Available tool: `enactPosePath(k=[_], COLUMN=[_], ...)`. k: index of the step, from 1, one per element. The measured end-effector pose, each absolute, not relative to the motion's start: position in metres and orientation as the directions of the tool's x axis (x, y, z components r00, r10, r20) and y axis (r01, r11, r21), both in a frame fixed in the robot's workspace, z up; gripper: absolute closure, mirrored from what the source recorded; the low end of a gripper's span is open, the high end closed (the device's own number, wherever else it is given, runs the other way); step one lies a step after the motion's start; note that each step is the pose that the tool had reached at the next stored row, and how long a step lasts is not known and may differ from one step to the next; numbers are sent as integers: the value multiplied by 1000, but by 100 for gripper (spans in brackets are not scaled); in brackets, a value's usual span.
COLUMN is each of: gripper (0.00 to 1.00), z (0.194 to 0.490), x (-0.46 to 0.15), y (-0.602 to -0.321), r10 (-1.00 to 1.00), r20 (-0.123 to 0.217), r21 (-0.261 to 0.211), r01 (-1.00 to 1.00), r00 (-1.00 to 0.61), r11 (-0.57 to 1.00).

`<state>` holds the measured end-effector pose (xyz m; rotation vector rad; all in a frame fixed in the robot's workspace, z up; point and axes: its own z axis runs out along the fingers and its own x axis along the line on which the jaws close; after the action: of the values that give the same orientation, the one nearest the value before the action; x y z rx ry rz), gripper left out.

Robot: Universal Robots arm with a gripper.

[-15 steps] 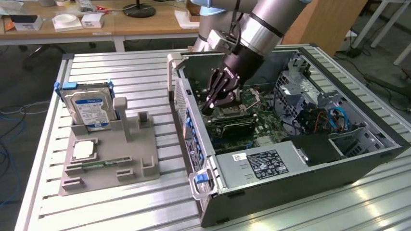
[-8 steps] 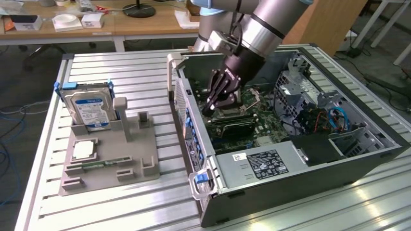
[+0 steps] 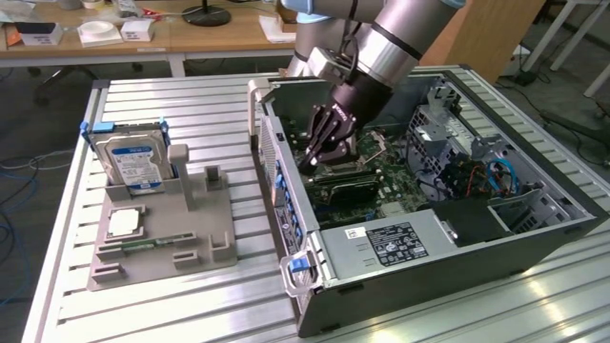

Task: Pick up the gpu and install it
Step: 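Press down on the gpu until it lock into place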

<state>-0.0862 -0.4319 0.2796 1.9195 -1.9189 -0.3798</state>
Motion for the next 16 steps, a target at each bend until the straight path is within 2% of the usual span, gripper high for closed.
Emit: enactPosePath(k=[16], gripper=[90], z=[271], x=[-92], y=[-437], r10=[-995], r20=[99], r21=[465], r01=[-885], r00=[22], r11=[26])
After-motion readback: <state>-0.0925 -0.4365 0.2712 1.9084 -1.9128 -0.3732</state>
